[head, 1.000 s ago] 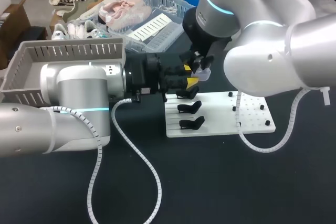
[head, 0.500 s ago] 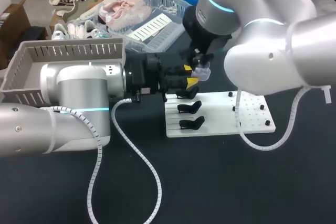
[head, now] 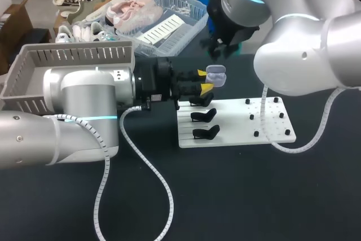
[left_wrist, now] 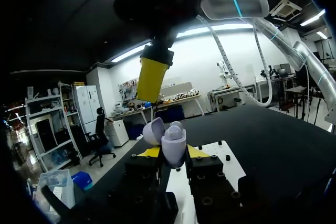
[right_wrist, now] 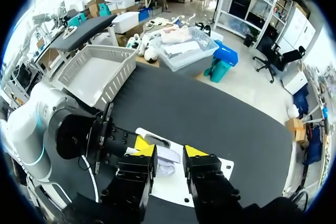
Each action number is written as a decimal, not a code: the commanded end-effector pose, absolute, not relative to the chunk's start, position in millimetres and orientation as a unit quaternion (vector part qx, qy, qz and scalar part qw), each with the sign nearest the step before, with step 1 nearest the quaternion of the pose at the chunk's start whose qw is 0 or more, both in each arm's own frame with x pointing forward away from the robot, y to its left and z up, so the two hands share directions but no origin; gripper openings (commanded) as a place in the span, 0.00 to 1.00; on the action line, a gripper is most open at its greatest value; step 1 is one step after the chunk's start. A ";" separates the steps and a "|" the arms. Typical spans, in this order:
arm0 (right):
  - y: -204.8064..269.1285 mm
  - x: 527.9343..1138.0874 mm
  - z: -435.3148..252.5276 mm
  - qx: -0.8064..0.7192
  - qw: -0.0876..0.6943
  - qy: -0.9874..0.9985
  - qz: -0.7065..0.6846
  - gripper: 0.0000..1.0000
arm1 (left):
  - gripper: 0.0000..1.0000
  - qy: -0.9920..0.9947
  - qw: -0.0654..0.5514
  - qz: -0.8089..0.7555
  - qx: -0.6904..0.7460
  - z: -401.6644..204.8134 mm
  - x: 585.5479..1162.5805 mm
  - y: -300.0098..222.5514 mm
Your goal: Pick up each earbud case from the left stands, insert the matching earbuds, close the lid, and place the case in the box.
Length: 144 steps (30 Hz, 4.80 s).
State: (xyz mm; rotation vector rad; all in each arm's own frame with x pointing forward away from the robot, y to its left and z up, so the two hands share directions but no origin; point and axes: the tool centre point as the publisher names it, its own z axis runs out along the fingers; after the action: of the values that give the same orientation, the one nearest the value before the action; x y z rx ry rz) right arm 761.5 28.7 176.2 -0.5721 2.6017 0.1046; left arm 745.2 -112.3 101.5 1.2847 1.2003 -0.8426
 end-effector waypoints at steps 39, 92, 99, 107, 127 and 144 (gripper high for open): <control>24.4 762.9 144.1 -0.186 0.200 0.961 0.049 0.29 | 0.00 0.512 0.564 -0.354 0.543 101.8 742.4 -112.9; -1.8 706.8 154.4 -0.146 0.213 0.965 0.033 0.30 | 0.00 0.644 0.607 -0.133 0.447 118.0 748.9 127.3; -5.2 709.3 147.1 -0.136 0.200 0.970 0.025 0.30 | 0.00 0.657 0.608 -0.119 0.429 109.5 767.2 152.0; -8.6 724.1 150.8 -0.118 0.207 0.971 0.028 0.29 | 0.00 0.685 0.586 -0.120 0.416 81.3 807.3 160.2; -21.1 741.6 128.8 -0.094 0.190 0.977 0.034 0.29 | 0.00 0.712 0.550 -0.136 0.414 52.0 850.6 165.5; -19.7 741.7 126.9 -0.093 0.189 0.977 0.041 0.30 | 1.00 0.723 0.544 -0.138 0.402 53.0 839.0 174.4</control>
State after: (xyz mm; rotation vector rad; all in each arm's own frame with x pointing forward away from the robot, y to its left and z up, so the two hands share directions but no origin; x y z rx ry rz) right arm 742.6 -19.4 127.0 -0.2625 2.7482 0.1144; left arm 848.2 173.2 50.3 0.9888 1.7186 -0.3680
